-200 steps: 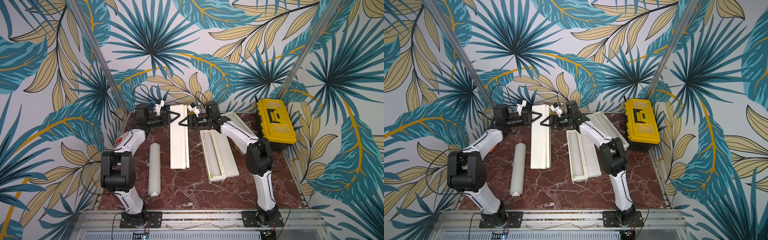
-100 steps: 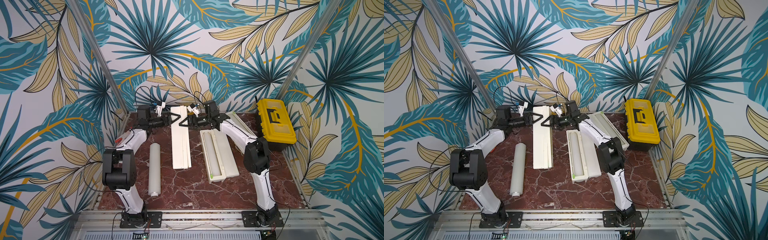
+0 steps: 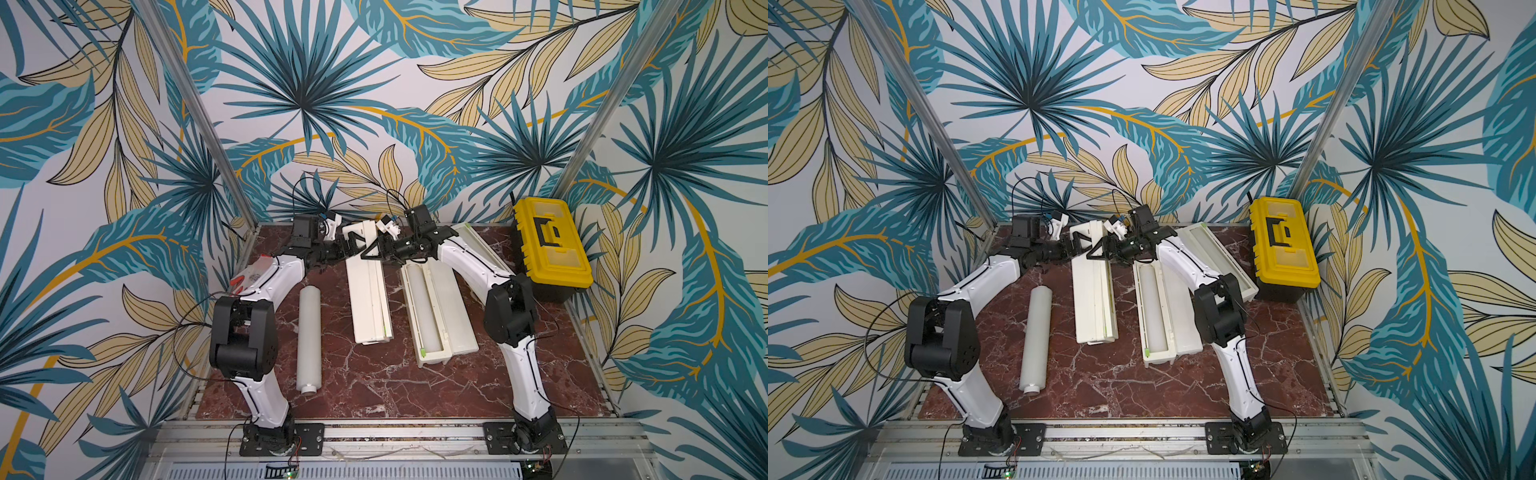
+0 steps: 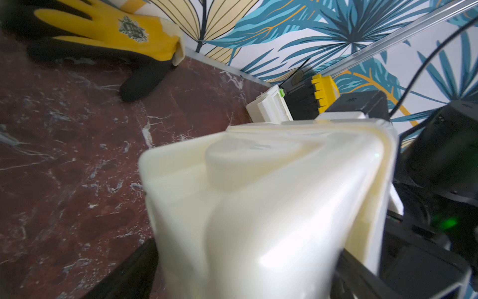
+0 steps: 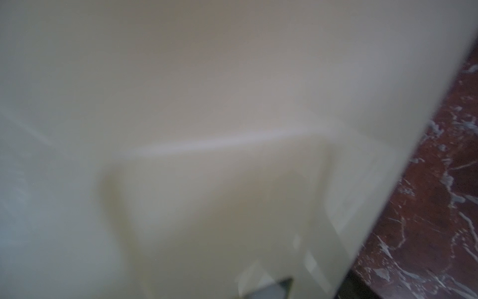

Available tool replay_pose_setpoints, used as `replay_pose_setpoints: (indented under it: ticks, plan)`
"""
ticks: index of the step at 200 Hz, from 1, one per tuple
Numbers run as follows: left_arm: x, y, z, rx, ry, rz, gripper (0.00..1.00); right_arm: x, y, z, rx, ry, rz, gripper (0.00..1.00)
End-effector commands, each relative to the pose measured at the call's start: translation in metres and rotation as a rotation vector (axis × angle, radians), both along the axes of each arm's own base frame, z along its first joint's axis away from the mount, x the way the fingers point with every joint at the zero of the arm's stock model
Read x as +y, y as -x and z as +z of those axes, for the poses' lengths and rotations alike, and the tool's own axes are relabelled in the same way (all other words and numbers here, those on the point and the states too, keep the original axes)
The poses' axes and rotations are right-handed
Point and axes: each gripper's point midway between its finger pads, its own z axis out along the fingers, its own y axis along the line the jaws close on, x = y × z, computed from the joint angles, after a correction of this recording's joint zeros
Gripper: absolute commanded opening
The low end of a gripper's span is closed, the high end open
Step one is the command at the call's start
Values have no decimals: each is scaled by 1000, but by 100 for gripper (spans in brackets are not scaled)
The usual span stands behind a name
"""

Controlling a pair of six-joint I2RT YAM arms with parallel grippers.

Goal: Put plastic wrap rolls into dispensers
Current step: Open the lid of the plastic wrap cutting box, then place the plastic wrap cutting box at the center of the board.

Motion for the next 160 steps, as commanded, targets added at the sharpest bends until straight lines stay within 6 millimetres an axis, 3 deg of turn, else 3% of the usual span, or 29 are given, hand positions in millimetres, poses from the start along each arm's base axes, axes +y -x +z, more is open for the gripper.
replay_pose_setpoints:
  ticks: [1,28,61,81,130,160]
  plan:
    - [-11,22,-78,226,-156,-8,98,37,30,51,-101,-123,140,57]
    - [-10,24,-110,327,-164,9,97,38,27,41,-60,-99,111,55]
    - [-3,24,-130,378,-218,35,90,30,21,22,-17,-24,59,54]
    - [2,26,-137,406,-257,34,83,22,16,11,20,29,3,54]
    - [11,29,-150,432,-322,46,69,11,14,7,70,74,-54,54]
    - [17,25,-153,418,-366,31,62,-9,17,1,80,162,-93,55]
